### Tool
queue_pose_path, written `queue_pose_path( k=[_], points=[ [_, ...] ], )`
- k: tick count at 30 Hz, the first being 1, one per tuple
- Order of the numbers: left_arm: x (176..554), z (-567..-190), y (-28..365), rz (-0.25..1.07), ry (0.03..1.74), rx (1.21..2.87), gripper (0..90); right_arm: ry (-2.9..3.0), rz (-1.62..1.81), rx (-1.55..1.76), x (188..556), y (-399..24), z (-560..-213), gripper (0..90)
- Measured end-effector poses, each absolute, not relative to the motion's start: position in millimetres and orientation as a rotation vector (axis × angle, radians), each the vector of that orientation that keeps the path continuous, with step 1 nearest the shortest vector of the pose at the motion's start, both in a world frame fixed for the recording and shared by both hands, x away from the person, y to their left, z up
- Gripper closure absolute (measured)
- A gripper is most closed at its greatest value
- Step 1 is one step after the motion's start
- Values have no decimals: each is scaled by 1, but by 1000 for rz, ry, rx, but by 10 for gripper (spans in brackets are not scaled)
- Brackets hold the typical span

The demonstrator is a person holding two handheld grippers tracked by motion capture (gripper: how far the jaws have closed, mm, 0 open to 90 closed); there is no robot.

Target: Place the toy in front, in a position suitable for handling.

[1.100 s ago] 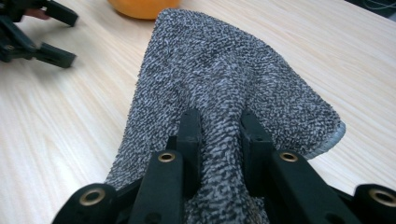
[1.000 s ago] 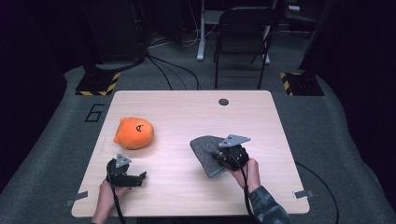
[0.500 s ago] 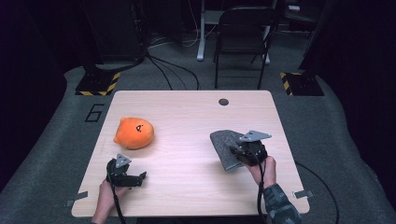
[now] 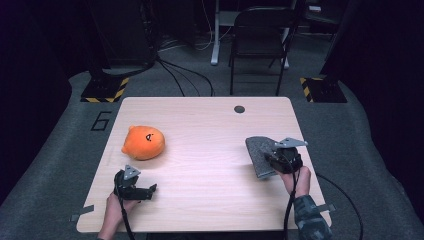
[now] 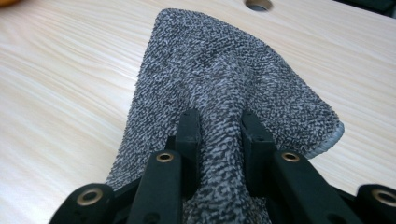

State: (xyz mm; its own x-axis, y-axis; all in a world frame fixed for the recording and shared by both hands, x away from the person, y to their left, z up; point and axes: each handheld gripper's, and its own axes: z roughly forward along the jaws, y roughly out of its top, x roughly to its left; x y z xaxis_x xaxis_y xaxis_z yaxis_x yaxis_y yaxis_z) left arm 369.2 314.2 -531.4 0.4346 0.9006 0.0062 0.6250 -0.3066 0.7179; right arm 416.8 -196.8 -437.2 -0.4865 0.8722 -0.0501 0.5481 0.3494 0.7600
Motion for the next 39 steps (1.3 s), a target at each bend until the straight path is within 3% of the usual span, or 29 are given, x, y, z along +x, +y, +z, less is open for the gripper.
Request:
queue_pose_path(
  k=[19,22,23,24,26,28,34,39],
  points=[
    [369,-531,314,550,1279,2042,1,2093,818,1368,443,-235,-472,701],
    [369,-532,314,552,1279,2038,0,2083,759,1414,451,-236,-483,539],
    [369,-532,314,552,1279,2038,0,2083,759,1414,451,-236,-483,539],
    [369,-532,314,553,1278,2038,0,2087,729,1435,453,-236,-485,480],
    [369,-532,314,553,1279,2039,0,2068,726,1464,454,-237,-485,236],
    [369,-532,314,553,1278,2040,0,2057,772,1459,451,-238,-480,160],
    [369,-531,315,544,1274,2049,0,2074,936,1462,433,-243,-455,39],
    [369,-531,316,540,1260,2051,0,2115,981,1464,420,-242,-453,17]
  ],
)
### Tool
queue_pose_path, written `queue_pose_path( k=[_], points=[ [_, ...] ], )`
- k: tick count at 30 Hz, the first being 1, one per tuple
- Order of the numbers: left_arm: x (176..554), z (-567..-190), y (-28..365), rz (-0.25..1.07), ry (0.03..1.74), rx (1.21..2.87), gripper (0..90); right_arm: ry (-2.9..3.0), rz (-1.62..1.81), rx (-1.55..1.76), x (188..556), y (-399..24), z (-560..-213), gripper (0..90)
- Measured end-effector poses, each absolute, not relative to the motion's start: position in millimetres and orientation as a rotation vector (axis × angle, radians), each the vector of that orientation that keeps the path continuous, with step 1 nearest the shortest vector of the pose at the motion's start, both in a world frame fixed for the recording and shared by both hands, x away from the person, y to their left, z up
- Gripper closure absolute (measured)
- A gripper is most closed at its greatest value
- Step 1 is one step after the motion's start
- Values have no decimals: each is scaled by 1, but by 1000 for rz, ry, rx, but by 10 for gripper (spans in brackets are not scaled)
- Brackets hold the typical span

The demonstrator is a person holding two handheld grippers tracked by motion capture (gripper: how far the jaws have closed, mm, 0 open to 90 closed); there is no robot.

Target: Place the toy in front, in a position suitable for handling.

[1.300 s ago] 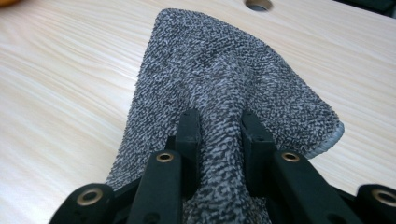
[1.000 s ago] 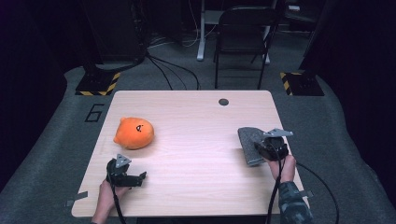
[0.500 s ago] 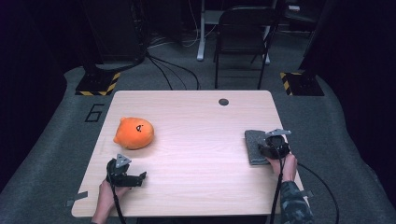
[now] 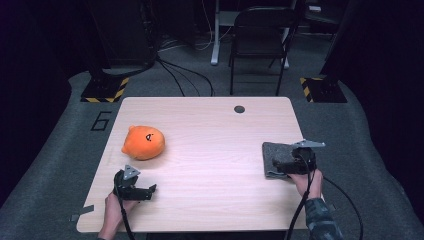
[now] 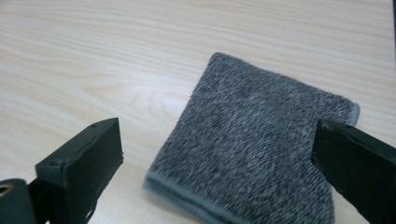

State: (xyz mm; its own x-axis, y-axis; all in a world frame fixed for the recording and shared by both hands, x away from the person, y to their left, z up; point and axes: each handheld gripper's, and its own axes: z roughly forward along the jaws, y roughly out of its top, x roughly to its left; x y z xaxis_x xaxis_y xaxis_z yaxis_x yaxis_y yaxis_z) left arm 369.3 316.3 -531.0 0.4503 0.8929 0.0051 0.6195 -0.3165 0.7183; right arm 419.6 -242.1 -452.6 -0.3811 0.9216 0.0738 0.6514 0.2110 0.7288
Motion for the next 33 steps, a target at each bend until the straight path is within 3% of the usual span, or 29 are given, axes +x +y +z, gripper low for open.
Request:
queue_pose_path(
  k=[21,33],
  points=[
    [376,-463,343,597,1206,1950,0,2201,900,1370,367,-244,-461,11],
    [419,-432,358,612,1223,1912,0,2196,893,1358,367,-249,-458,21]
  ],
)
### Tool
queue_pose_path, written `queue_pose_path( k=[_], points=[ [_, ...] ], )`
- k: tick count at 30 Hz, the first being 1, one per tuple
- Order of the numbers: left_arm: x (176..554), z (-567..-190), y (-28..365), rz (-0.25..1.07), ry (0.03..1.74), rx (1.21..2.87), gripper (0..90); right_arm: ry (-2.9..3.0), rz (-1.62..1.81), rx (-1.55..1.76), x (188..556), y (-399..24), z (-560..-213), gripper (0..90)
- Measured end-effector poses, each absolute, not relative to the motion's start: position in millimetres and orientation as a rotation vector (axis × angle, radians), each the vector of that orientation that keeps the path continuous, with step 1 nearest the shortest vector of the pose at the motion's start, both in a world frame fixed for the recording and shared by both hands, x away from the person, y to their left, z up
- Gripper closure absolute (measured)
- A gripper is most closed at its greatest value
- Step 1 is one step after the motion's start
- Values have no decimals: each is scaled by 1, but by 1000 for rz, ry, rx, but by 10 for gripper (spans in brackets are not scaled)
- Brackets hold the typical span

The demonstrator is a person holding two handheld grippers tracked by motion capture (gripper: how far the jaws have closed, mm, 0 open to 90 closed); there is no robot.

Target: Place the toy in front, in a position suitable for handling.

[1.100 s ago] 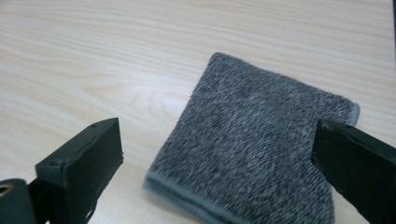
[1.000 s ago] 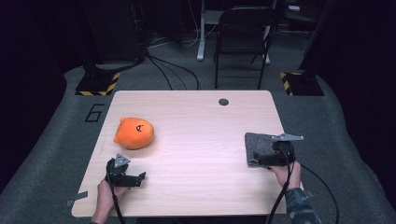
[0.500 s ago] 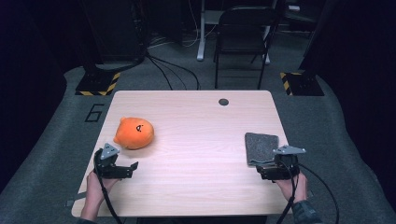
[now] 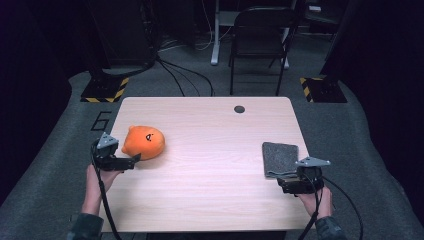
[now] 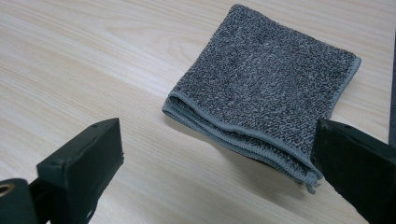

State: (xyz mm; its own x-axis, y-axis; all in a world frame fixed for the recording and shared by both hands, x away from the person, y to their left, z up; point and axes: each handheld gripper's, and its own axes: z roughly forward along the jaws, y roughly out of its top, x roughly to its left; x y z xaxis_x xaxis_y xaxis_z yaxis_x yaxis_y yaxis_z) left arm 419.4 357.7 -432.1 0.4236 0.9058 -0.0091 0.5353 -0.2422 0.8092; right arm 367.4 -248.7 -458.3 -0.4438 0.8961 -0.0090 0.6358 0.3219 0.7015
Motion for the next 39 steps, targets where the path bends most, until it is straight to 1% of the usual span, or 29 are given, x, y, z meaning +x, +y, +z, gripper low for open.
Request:
queue_pose_path(
  k=[3,6,7,8,10,15,17,21,22,23,26,27,28,29,32,33,36,37,39],
  points=[
    [437,-427,358,616,1228,1933,0,2200,891,1359,368,-247,-459,22],
    [453,-426,360,589,1236,1950,0,2195,891,1354,368,-246,-458,24],
    [453,-426,360,589,1236,1950,0,2207,889,1340,368,-246,-458,24],
    [463,-428,361,583,1239,1946,0,2205,891,1340,368,-246,-458,24],
    [470,-428,363,550,1236,1949,0,2206,887,1347,368,-245,-458,24],
    [487,-434,363,518,1258,1955,0,2214,881,1343,369,-245,-459,24],
    [491,-436,363,516,1268,1966,0,2214,880,1346,369,-245,-459,24],
    [503,-446,362,467,1291,2004,13,2211,879,1362,369,-246,-459,24],
    [506,-454,359,424,1309,1997,37,2211,879,1356,369,-246,-459,24],
    [507,-457,359,415,1306,2005,65,2216,878,1358,370,-246,-459,24],
    [508,-460,357,450,1294,2030,197,2213,873,1364,370,-247,-460,25],
    [508,-463,355,460,1292,2052,197,2214,872,1360,370,-248,-460,25],
    [506,-469,352,489,1292,2045,294,2213,873,1370,370,-247,-461,26],
    [506,-470,352,489,1287,2061,347,2215,867,1375,370,-247,-461,26],
    [505,-472,349,503,1298,2045,526,2221,863,1370,371,-246,-462,28],
    [504,-471,348,507,1290,2067,566,2222,863,1366,370,-245,-461,28],
    [502,-471,345,541,1296,2060,656,2223,868,1356,370,-245,-460,32],
    [501,-472,344,556,1282,2056,656,2223,868,1356,370,-245,-460,32],
    [496,-470,345,569,1274,2022,687,2218,871,1356,370,-247,-459,35]
  ],
)
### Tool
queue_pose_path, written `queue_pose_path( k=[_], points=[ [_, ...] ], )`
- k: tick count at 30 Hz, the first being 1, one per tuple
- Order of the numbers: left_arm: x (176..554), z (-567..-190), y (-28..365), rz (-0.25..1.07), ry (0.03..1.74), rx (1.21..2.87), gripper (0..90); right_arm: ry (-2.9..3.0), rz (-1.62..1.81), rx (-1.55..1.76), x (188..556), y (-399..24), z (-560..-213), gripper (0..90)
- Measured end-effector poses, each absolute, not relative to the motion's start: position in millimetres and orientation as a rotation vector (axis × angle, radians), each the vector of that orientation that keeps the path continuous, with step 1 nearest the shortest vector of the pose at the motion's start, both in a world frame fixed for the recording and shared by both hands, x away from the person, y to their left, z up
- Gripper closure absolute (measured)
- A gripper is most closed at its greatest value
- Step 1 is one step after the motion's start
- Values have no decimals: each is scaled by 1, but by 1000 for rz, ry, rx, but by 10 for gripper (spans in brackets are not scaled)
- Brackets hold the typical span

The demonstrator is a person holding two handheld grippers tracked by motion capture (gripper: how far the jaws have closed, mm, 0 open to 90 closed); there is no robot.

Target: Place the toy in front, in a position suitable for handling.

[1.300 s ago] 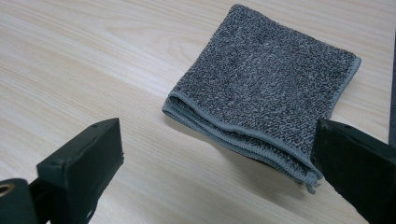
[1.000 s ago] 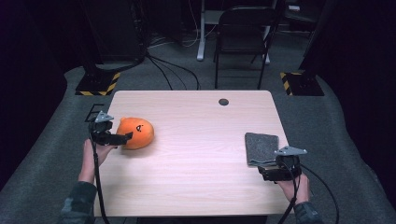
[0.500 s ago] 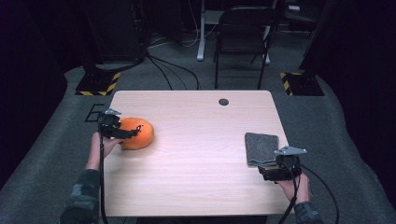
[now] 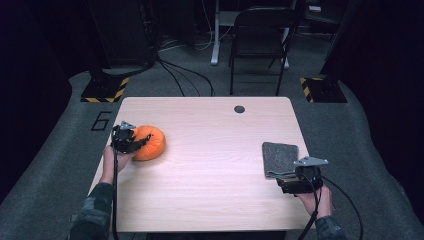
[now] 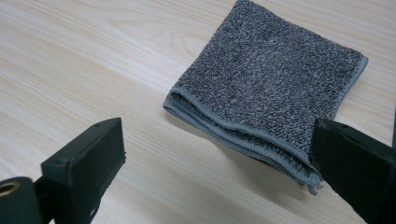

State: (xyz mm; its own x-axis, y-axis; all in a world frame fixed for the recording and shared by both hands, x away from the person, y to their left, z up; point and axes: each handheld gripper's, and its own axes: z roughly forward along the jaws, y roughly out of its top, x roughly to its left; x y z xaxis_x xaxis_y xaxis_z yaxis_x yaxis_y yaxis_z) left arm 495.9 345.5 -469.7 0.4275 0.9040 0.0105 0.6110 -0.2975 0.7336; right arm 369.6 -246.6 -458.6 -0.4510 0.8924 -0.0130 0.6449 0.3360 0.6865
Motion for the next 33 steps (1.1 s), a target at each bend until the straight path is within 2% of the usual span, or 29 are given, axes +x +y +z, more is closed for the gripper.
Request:
queue_pose_path(
  k=[5,14,22,33],
  points=[
    [484,-459,348,580,1239,1939,712,2206,876,1361,370,-251,-458,41],
    [457,-415,344,594,1169,1815,708,2200,874,1366,371,-251,-457,41],
    [430,-371,309,568,1070,1809,694,2189,873,1368,370,-253,-455,41],
    [409,-349,268,544,1026,1800,686,2175,866,1367,370,-255,-455,43]
  ],
)
